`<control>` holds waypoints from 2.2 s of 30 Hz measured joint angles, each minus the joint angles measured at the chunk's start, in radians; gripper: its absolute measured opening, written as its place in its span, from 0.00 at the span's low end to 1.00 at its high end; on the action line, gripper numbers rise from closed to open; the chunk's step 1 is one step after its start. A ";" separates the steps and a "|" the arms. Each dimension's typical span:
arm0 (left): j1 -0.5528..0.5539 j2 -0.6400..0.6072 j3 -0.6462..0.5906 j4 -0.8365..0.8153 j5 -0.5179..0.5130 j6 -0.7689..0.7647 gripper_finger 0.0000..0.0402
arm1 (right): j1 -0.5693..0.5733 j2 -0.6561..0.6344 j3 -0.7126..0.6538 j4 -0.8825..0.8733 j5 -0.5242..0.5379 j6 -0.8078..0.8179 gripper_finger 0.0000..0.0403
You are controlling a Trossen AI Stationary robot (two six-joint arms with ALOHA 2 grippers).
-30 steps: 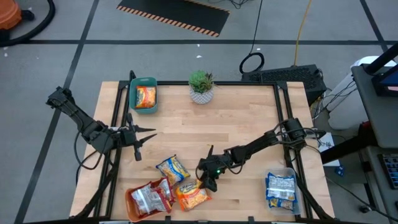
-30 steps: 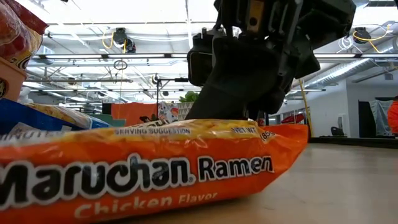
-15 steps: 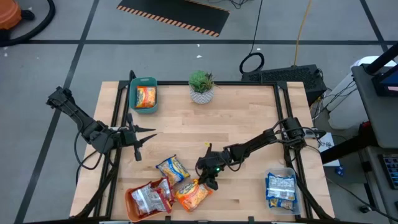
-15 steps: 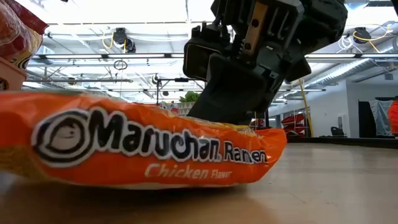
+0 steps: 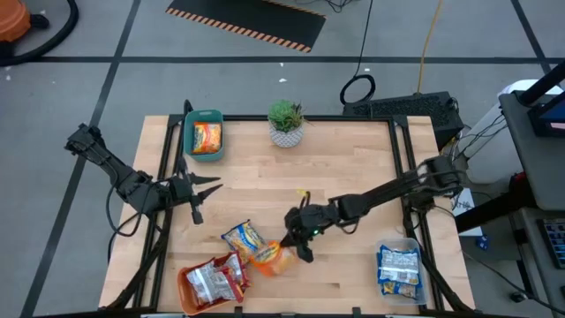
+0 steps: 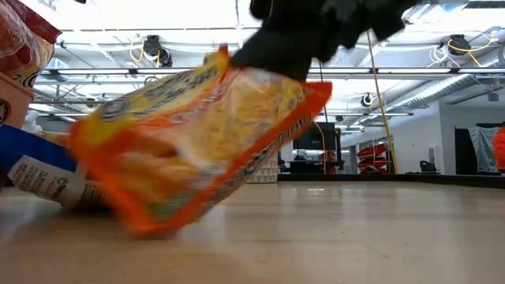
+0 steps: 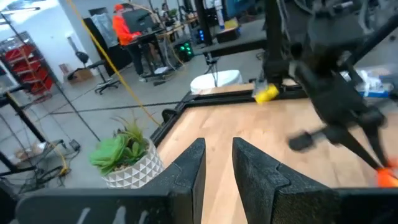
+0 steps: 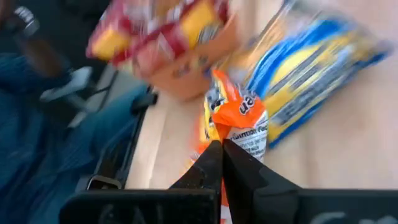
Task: Sort Maruchan noodles
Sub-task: Put the orange noodle pack into the blue bin
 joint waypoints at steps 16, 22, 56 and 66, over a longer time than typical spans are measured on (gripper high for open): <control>0.000 -0.002 0.000 0.201 -0.083 0.123 0.21 | -0.025 -0.290 0.001 -0.269 0.272 -0.071 0.00; 0.008 0.005 0.000 0.175 -0.021 0.042 0.21 | -0.071 -0.276 0.001 -0.309 0.270 -0.069 0.00; 0.237 0.122 0.000 0.016 0.328 -0.246 0.48 | 0.173 -0.227 -0.249 -0.351 0.477 -0.145 0.64; 0.237 0.122 0.000 0.015 0.329 -0.206 0.48 | 0.130 -0.223 -0.418 -0.069 0.447 -0.107 0.62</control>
